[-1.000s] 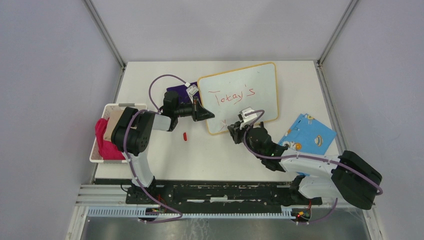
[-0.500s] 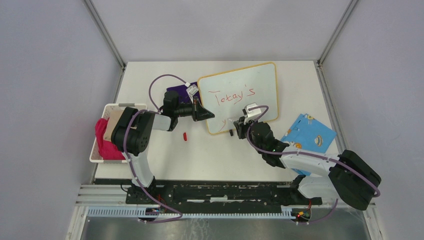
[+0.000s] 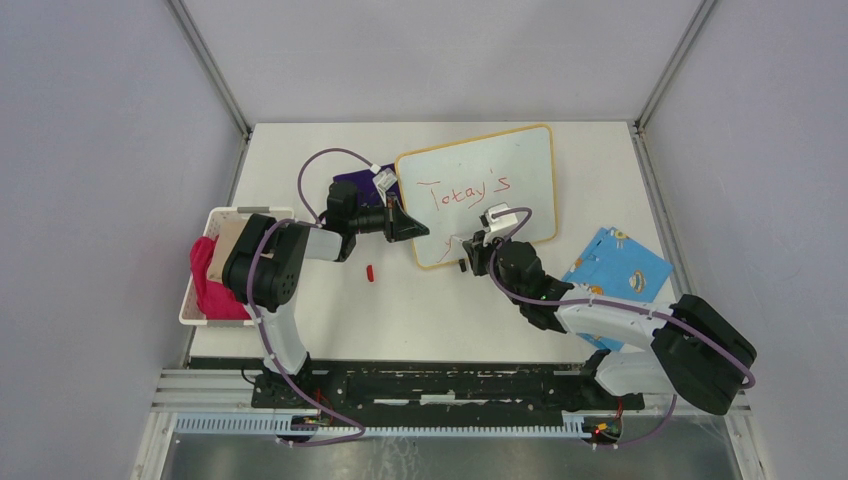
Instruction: Write a sentence on the whiteboard
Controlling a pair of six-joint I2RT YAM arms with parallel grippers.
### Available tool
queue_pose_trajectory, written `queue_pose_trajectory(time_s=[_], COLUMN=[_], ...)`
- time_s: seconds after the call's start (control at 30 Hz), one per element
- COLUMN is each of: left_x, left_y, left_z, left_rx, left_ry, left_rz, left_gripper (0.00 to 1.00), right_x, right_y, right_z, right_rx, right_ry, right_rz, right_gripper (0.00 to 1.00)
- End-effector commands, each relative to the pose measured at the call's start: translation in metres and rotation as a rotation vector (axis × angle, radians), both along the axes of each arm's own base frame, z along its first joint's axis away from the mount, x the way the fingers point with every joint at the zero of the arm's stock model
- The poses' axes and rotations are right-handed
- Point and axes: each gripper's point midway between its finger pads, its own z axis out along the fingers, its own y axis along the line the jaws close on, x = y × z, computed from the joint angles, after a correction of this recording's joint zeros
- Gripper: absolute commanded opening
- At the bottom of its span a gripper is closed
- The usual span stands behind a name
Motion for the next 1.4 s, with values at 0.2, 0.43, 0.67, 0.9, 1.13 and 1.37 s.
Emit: queue_pose_trajectory(time_s=[0.2, 0.43, 0.67, 0.9, 1.13, 1.37], left_x=[0.0, 0.0, -0.001, -0.001, -0.002, -0.002], left_y=[0.004, 0.004, 0.004, 0.003, 0.004, 0.003], left_z=[-0.039, -0.039, -0.04, -0.041, -0.042, -0.042], left_rx=[0.108, 0.111, 0.112, 0.117, 0.12, 0.12], left_ry=[0.064, 0.061, 0.061, 0.06, 0.066, 0.062], left_rz=[0.059, 0.058, 0.055, 0.054, 0.053, 0.052], left_gripper=[0.02, 0.02, 0.02, 0.02, 0.02, 0.02], right_x=[-0.005, -0.006, 0.003, 0.012, 0.014, 0.016], right_y=[-0.009, -0.021, -0.026, -0.019, -0.013, -0.007], right_z=[-0.013, -0.016, -0.005, 0.012, 0.021, 0.023], right_rx=[-0.03, -0.052, -0.045, -0.036, -0.022, -0.013], right_ry=[0.02, 0.021, 0.0, -0.03, -0.046, -0.047], right_rz=[-0.007, -0.041, -0.066, -0.058, -0.046, -0.026], right_gripper=[0.0, 0.0, 0.0, 0.0, 0.0, 0.0])
